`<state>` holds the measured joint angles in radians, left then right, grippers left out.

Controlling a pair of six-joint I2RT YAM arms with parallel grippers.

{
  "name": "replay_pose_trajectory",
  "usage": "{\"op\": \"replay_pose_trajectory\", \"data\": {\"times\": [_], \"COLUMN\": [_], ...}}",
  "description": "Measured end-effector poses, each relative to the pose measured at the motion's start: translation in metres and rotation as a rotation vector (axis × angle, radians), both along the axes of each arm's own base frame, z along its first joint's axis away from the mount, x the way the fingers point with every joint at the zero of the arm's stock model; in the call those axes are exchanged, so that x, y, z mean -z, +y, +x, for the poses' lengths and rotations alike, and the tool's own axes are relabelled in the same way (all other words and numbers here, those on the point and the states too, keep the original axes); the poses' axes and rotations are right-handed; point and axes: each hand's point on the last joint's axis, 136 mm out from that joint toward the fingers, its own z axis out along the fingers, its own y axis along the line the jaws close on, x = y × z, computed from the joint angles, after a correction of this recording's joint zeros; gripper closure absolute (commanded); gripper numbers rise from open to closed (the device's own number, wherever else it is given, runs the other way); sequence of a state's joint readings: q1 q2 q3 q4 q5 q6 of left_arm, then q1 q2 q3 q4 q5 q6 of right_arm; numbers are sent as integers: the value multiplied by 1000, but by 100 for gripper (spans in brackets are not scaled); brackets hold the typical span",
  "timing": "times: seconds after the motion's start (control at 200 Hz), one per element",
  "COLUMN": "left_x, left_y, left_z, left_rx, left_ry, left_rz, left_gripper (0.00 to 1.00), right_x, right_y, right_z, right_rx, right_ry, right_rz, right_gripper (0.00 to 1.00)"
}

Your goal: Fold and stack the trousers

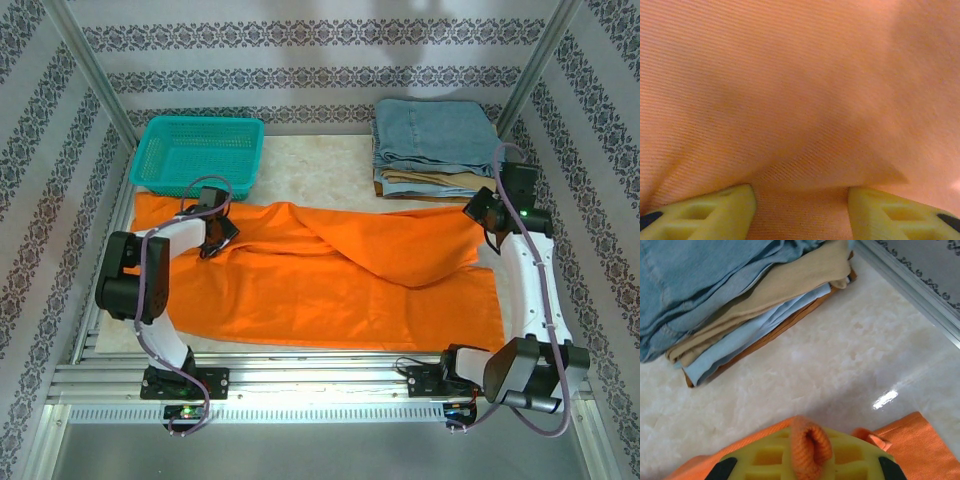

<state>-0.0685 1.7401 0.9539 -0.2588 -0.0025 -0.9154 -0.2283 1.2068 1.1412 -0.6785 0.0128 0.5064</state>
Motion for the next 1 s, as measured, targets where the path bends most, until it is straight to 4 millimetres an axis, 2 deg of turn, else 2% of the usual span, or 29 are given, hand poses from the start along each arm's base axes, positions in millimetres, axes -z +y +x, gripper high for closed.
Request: {"op": "replay_pose_trajectory", "data": {"times": [0.12, 0.305, 0.615, 0.699, 0.814, 0.874, 0.934, 0.959, 0.999], "left_x": [-1, -1, -2, -2, -2, -2, -3, -3, -5], "left_y": [12, 15, 13, 13, 9, 6, 3, 3, 2], "left_z": [-3, -4, 4, 3, -1, -5, -9, -11, -12], "left_rx": [-54, -75, -71, -72, -70, -66, -63, -59, -59], "left_ry": [-14, -23, -24, -24, -30, -36, -40, -42, -46], "left_rz": [-62, -123, -159, -161, -183, -200, -215, -217, -221], "left_gripper": [51, 53, 56, 57, 58, 57, 50, 46, 44], "right_x": [-2, 1, 17, 13, -1, -3, 3, 8, 17], "right_y": [-11, -13, -29, -36, -49, -54, -58, -60, -65], "right_z": [1, 6, 46, 48, 55, 65, 79, 84, 90], "right_rx": [42, 50, 76, 100, 138, 144, 146, 147, 152], "right_ry": [-23, -41, -32, -46, -72, -61, -34, -20, 3], "right_rz": [16, 24, 16, -2, -29, -30, -22, -21, -18], "right_gripper": [100, 100, 100, 100, 100, 79, 54, 49, 47]}}
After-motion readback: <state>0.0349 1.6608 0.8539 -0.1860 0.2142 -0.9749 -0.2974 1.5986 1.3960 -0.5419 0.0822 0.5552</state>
